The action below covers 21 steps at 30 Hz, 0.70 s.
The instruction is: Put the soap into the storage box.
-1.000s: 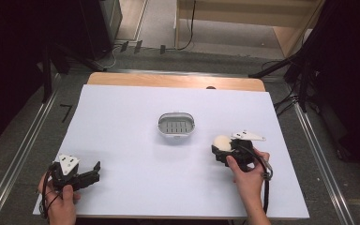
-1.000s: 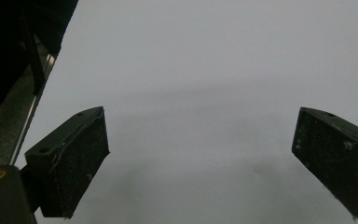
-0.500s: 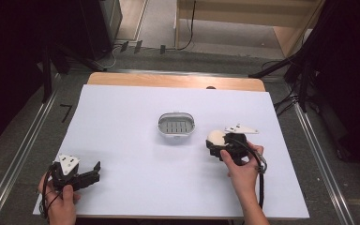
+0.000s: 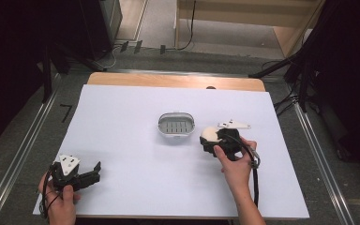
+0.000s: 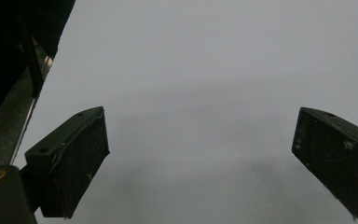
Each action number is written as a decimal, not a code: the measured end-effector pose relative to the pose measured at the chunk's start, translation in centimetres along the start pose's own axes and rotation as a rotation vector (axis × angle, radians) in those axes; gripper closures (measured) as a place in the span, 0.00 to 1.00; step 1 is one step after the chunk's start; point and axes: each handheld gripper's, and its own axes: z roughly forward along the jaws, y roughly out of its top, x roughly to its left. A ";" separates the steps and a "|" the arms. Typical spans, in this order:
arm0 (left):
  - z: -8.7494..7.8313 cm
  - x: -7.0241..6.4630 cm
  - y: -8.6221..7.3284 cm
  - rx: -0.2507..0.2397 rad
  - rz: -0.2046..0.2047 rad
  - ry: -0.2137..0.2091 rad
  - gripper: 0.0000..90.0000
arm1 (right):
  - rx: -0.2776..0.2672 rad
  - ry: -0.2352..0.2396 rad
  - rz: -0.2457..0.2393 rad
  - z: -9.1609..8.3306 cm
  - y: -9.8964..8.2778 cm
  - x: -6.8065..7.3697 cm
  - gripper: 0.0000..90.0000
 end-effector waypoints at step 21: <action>0.0 0.0 0.0 0.004 -0.003 0.006 0.05 | 0.019 0.010 -0.028 1.2 1.4 1.4 0.27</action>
